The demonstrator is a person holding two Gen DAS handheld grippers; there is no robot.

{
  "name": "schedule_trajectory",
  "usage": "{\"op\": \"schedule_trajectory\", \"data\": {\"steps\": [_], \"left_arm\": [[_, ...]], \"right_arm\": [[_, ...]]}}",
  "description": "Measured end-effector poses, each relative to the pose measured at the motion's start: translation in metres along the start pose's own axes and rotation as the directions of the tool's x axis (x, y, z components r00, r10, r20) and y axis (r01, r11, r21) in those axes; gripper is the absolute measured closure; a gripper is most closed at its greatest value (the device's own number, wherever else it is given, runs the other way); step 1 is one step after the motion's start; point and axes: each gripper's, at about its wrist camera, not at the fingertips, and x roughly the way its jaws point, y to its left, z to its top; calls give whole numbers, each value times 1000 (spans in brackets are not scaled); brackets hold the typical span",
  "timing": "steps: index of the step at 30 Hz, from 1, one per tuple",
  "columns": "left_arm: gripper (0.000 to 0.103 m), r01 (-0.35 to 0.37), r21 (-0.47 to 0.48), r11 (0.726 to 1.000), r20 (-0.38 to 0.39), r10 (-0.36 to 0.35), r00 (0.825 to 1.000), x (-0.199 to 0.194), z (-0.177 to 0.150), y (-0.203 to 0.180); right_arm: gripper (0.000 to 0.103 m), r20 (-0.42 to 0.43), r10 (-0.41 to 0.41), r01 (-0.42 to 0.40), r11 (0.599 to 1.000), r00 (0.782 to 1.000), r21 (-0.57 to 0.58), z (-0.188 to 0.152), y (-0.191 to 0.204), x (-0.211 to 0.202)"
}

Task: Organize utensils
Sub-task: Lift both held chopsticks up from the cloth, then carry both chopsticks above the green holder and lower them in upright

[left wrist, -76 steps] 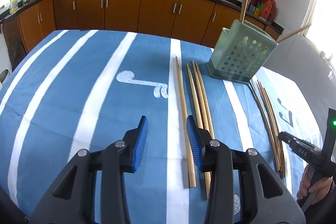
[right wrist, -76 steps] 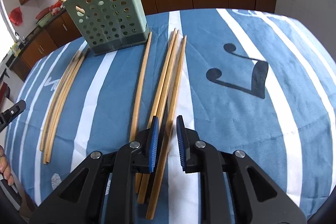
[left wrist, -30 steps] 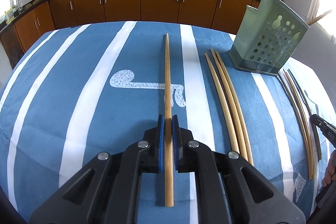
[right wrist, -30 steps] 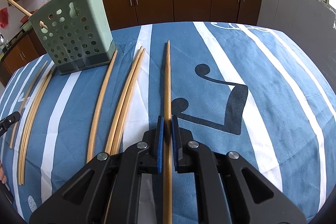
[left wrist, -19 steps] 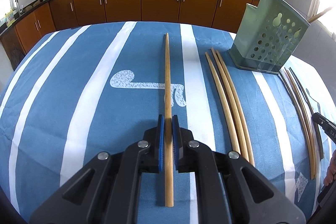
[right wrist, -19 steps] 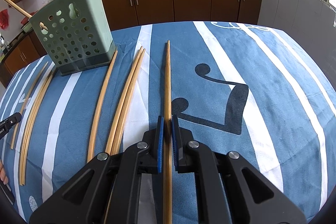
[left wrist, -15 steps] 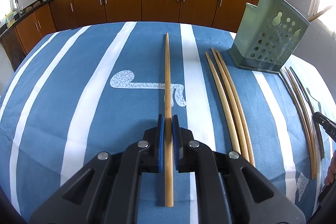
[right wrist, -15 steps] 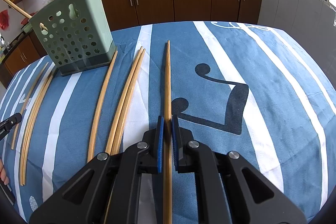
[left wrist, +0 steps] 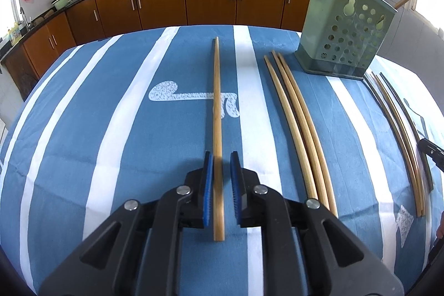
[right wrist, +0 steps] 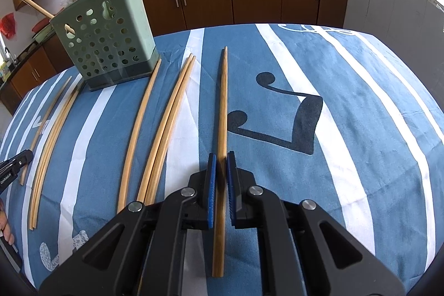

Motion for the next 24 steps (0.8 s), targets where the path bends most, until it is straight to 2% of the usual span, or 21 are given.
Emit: {"op": "schedule_trajectory", "data": {"steps": [1,5,13,19,24], "left_arm": [[94,-4,4,1000,-1,4,1000,-1,-1,0],[95,12,10,1000,-19,-12,1000,-7,0,4],[95,42,-5,999,120,-42,992,-62,25,13],[95,74,-32,997,241,-64,968,-105,49,19],[95,104,-39,994,309,-87,947,-132,65,19]], "right_arm": [[95,-1,-2,2,1000,1000,-8,0,0,-1],[95,14,4,-4,1000,1000,5,1,-4,-11],[95,141,9,-15,999,990,47,25,-18,-58],[95,238,19,-35,997,971,65,44,-22,-89],[95,300,36,-57,996,953,62,56,-20,-109]]}}
